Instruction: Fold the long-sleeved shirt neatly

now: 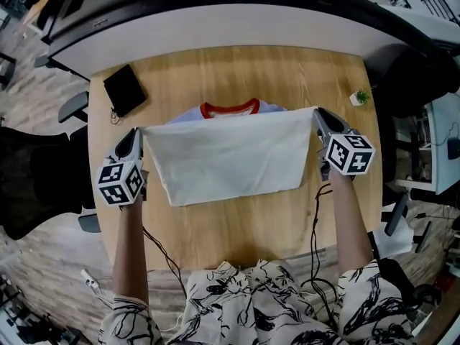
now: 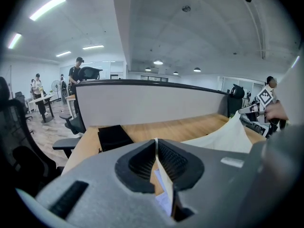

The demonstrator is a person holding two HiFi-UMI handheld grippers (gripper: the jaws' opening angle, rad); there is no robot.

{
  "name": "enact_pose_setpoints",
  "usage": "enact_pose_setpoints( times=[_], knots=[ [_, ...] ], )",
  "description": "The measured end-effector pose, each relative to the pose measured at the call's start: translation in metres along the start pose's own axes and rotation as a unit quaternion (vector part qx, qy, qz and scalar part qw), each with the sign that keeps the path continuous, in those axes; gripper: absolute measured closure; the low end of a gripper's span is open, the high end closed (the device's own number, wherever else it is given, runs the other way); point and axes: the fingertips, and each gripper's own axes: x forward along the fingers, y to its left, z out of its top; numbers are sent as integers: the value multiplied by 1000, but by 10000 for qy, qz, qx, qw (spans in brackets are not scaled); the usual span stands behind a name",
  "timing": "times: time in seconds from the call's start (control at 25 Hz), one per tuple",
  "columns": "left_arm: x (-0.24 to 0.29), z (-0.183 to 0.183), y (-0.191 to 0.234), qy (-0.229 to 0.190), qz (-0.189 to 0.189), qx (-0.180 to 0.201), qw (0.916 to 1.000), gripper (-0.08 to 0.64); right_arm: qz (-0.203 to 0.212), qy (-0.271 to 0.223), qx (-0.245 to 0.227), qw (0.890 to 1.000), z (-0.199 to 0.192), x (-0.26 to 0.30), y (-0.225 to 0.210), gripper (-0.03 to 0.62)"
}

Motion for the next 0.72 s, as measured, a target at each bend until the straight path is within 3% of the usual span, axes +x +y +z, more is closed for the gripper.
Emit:
enact_pose_setpoints(
  times=[0.24, 0.4, 0.72],
  knots=[
    [51, -29, 14, 525, 32, 32, 9986, 537, 42, 516, 35, 9987, -30, 57, -17, 540],
    [83, -49, 23, 827, 42, 83, 9965, 537, -14, 973, -222, 9950, -49, 95, -25, 540],
    [111, -83, 34, 1262, -37, 122, 9919, 536, -12, 1358, -409, 9899, -71, 133, -33, 535]
  ],
)
